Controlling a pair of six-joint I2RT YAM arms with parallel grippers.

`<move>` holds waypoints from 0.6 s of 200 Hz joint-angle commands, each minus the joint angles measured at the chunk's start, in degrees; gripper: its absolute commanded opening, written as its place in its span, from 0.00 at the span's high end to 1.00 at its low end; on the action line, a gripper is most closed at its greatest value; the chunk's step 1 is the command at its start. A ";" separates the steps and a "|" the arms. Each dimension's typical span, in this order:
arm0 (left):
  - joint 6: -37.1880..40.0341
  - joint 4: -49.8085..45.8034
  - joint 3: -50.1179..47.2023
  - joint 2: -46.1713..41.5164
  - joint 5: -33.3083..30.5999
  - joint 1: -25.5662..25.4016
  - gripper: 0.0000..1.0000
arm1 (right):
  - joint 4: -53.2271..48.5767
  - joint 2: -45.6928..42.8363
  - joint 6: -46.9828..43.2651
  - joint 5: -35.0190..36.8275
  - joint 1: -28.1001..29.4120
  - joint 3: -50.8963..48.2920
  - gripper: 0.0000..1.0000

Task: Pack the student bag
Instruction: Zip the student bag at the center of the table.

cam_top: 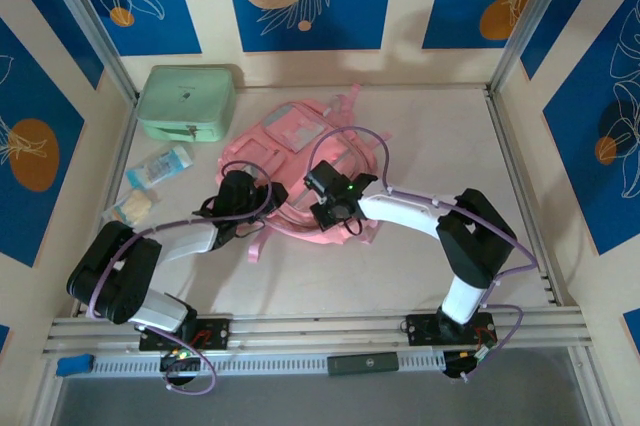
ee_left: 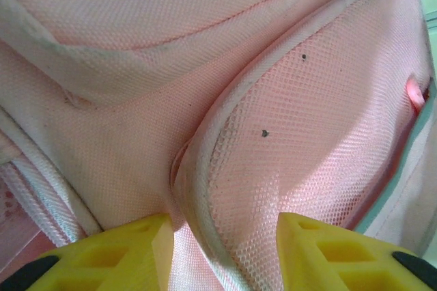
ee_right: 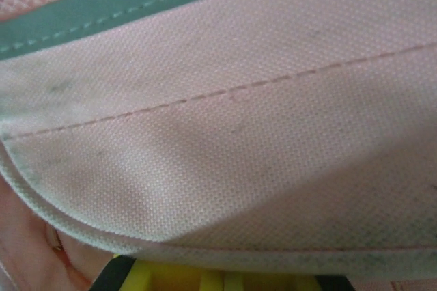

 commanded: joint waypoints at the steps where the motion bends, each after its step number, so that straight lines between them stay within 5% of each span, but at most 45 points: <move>1: 1.63 -4.65 1.22 -0.20 -2.96 1.08 0.58 | -1.60 -1.53 -2.68 4.02 3.38 0.38 1.00; 65: 6.98 5.57 6.23 5.67 0.89 2.41 0.69 | -2.69 -1.29 4.70 0.28 11.73 5.11 1.00; 99: 7.72 12.74 9.89 9.76 13.29 7.77 0.70 | -2.97 0.74 8.92 -1.40 10.85 10.05 1.00; 120: 5.30 14.29 7.32 7.85 16.27 9.15 0.62 | -6.96 1.58 11.37 1.76 10.09 11.82 1.00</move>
